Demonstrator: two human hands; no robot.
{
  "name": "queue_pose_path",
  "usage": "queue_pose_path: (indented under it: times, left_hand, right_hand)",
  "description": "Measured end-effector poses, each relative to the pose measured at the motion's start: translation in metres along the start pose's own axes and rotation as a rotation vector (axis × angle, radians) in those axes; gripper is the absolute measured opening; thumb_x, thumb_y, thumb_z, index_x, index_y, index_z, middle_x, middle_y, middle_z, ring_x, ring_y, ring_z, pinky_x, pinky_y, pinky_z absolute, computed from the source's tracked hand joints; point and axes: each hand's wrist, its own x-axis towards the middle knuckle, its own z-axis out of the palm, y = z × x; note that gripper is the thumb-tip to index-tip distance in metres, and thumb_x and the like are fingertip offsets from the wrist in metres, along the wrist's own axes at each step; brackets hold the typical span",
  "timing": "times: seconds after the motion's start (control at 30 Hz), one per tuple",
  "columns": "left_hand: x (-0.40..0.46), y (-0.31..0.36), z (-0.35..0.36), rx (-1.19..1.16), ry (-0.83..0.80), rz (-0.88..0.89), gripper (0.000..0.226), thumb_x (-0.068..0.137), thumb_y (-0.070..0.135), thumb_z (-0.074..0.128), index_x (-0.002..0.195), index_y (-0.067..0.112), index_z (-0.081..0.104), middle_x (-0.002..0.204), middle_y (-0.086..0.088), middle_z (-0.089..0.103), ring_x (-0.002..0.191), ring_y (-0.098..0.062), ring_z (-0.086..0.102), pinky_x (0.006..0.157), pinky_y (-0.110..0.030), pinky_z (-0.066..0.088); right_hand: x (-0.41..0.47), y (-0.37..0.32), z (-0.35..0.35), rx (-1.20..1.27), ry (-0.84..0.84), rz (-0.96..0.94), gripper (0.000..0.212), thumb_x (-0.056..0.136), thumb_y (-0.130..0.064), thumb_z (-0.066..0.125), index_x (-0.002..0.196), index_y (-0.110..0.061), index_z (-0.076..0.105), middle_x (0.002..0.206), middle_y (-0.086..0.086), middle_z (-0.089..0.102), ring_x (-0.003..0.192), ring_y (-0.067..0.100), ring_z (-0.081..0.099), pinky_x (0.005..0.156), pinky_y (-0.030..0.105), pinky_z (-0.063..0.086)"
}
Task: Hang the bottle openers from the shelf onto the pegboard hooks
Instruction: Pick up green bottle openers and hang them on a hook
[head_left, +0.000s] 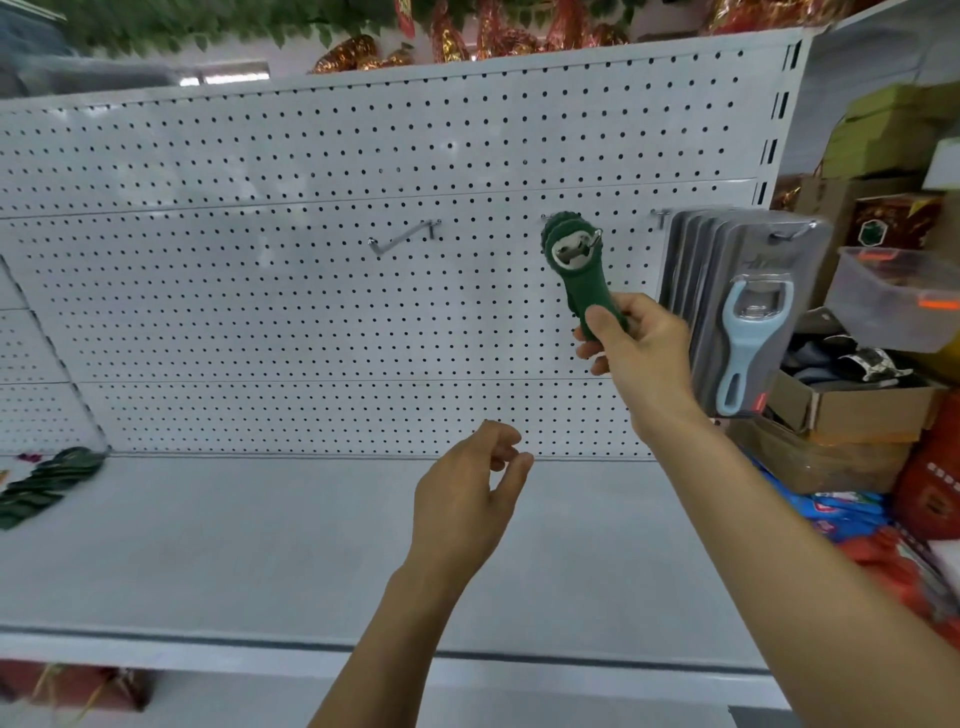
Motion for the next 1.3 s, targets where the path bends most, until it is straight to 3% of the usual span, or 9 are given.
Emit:
queue_pose_path:
  times: [0.17,0.27,0.4,0.53,0.73,1.03,1.3]
  left_hand:
    - [-0.014,-0.008,0.011,0.058,-0.003,-0.025,0.033,0.096,0.048,0.048,0.126,0.035,0.052,0.11,0.018,0.066,0.099,0.001,0.059,0.079,-0.023,0.047]
    - [-0.029,-0.013,0.02,0.083,-0.037,-0.039,0.041,0.096,0.051,0.045,0.133,0.035,0.049,0.118,0.016,0.065,0.106,-0.002,0.06,0.083,-0.023,0.048]
    - [-0.057,-0.02,0.031,0.086,-0.087,-0.098,0.043,0.096,0.052,0.044,0.136,0.036,0.046,0.121,0.015,0.064,0.109,-0.002,0.059,0.086,-0.023,0.046]
    - [-0.096,-0.035,0.041,0.108,-0.142,-0.165,0.043,0.096,0.052,0.045,0.134,0.033,0.048,0.121,0.014,0.065,0.108,-0.003,0.059,0.088,-0.022,0.048]
    - [-0.153,-0.064,0.038,0.112,-0.179,-0.296,0.039,0.094,0.051,0.049,0.129,0.034,0.053,0.114,0.015,0.067,0.101,-0.001,0.061,0.085,-0.022,0.051]
    - [-0.213,-0.132,-0.022,0.059,-0.147,-0.507,0.036,0.095,0.049,0.049,0.126,0.032,0.055,0.113,0.011,0.069,0.092,0.0,0.06,0.079,-0.018,0.047]
    - [-0.259,-0.24,-0.148,0.099,-0.122,-0.609,0.034,0.094,0.048,0.051,0.122,0.03,0.06,0.106,0.012,0.07,0.092,-0.003,0.063,0.073,-0.013,0.046]
  right_hand:
    - [-0.03,0.035,-0.007,-0.078,-0.096,0.078,0.012,0.094,-0.019,0.057,0.104,-0.02,0.063,0.093,0.0,0.069,0.074,0.012,0.066,0.06,0.026,0.053]
    - [-0.06,0.067,-0.014,-0.192,-0.197,0.1,0.016,0.093,-0.021,0.058,0.108,-0.024,0.062,0.104,-0.003,0.066,0.088,0.014,0.067,0.073,0.032,0.055]
    - [-0.104,0.102,-0.025,-0.378,-0.333,0.075,0.02,0.093,-0.026,0.058,0.112,-0.027,0.061,0.107,-0.013,0.064,0.096,0.001,0.061,0.082,0.026,0.05]
    - [-0.155,0.132,-0.034,-0.521,-0.472,0.096,0.026,0.094,-0.031,0.055,0.12,-0.029,0.057,0.117,-0.02,0.057,0.104,0.0,0.057,0.091,0.03,0.049]
    - [-0.211,0.152,-0.023,-0.61,-0.648,0.117,0.027,0.095,-0.032,0.054,0.122,-0.032,0.054,0.12,-0.018,0.056,0.105,-0.001,0.055,0.089,0.019,0.045]
    - [-0.262,0.151,0.055,-0.649,-0.862,0.141,0.024,0.094,-0.036,0.053,0.118,-0.034,0.056,0.119,-0.02,0.059,0.1,0.001,0.058,0.088,0.027,0.047]
    - [-0.315,0.138,0.193,-0.616,-0.921,0.174,0.021,0.094,-0.034,0.054,0.114,-0.031,0.06,0.102,-0.02,0.06,0.09,0.003,0.06,0.086,0.028,0.051]
